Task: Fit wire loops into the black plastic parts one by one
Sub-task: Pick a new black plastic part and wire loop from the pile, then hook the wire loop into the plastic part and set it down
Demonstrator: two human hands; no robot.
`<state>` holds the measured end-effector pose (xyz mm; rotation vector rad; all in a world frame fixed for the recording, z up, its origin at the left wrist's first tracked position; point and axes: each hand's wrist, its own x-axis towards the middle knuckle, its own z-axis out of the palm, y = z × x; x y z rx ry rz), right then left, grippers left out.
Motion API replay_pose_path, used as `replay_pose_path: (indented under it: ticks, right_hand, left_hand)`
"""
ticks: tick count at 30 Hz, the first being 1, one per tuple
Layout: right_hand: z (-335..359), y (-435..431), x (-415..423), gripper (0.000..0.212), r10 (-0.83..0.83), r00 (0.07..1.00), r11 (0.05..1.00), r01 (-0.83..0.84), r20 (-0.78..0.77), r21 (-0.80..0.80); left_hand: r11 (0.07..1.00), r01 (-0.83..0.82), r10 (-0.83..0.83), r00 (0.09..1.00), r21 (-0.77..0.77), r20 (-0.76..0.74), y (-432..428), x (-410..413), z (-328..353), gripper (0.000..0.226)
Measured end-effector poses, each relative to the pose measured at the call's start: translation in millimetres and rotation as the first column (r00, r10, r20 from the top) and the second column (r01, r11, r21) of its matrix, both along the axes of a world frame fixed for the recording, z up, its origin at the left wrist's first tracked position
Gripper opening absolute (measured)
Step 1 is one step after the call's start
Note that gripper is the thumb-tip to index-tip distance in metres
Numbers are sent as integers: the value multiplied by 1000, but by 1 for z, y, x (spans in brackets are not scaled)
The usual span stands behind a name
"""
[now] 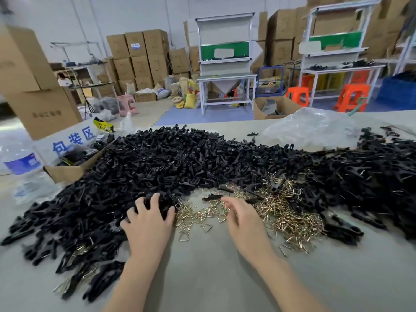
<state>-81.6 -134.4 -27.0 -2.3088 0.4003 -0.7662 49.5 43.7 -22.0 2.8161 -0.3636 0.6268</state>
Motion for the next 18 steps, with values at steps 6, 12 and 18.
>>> replay_pose_path:
  ticks: [6, 12, 18]
  right_hand:
    - [5, -1, -2, 39, -11, 1000, 999, 11, 12, 30]
    - [5, -2, -1, 36, -30, 998, 995, 24, 58, 96]
    - [6, -8, 1, 33, -59, 994, 941, 23, 96, 337]
  left_hand:
    - [994, 110, -103, 959, -14, 262, 0, 20, -7, 29]
    - [903, 224, -114, 948, -367, 297, -3, 20, 5, 21]
    - [730, 284, -205, 959, -622, 197, -16, 17, 32, 22]
